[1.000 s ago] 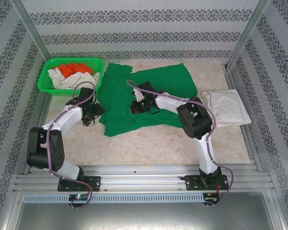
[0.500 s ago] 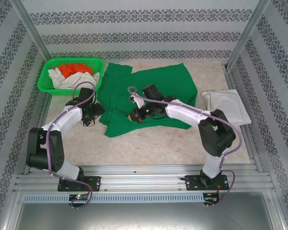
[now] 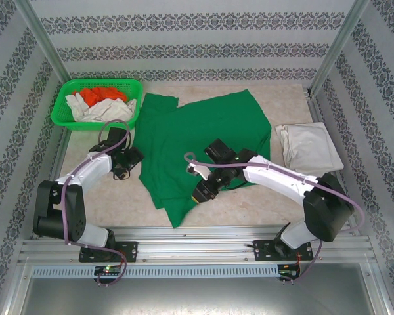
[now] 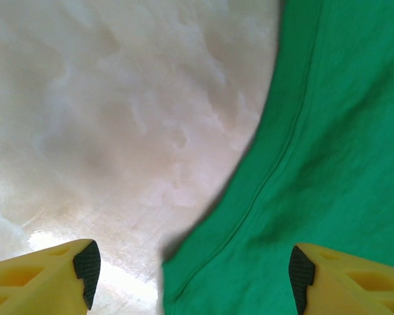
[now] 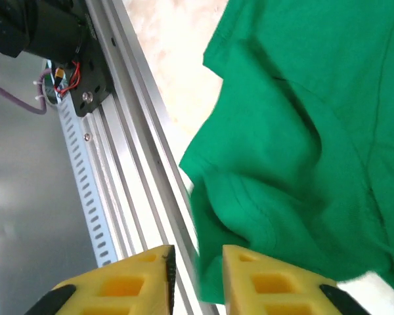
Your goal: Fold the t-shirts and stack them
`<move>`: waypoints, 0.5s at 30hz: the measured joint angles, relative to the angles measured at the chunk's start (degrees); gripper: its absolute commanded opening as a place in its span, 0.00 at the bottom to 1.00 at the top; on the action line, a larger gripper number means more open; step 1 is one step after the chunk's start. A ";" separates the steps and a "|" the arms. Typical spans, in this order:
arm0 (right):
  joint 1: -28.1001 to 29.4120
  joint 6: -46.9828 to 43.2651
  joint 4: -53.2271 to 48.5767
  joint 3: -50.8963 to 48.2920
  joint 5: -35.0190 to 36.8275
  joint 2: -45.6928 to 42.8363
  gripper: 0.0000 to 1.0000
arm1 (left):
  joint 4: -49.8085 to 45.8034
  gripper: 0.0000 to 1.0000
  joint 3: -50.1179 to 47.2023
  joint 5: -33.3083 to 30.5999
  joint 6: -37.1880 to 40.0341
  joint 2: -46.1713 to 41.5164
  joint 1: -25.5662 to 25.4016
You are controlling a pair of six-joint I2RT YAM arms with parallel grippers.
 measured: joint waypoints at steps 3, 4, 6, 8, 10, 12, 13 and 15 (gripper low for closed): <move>-1.07 -0.85 -0.55 -0.44 0.72 -0.37 0.71 | 0.28 0.76 -0.15 -0.02 -1.62 0.02 -1.73; -1.66 -0.61 -0.09 -0.81 1.29 -0.79 0.76 | 0.35 0.74 -0.35 -0.04 -2.32 0.00 -2.78; -3.19 0.26 1.11 -1.57 2.75 -1.97 0.78 | 0.39 0.70 -0.83 -0.24 -3.80 0.00 -5.20; -5.16 1.81 3.15 -2.03 5.22 -2.95 0.78 | 0.46 0.62 -1.53 -0.28 -5.57 0.00 -7.72; -8.11 4.04 5.81 -2.08 8.11 -3.02 0.78 | 0.98 0.50 -2.49 -0.22 -7.39 0.26 -9.84; -11.50 6.47 7.85 -2.05 10.49 -2.34 0.78 | 1.75 0.43 -2.67 0.00 -8.90 1.79 -10.86; -13.31 7.85 8.94 -2.05 11.85 -1.60 0.78 | 2.40 0.40 -2.45 -0.02 -9.38 3.30 -10.91; -16.61 10.45 10.71 -2.01 14.03 0.63 0.78 | 2.62 0.39 -0.87 -0.35 -9.70 6.80 -10.88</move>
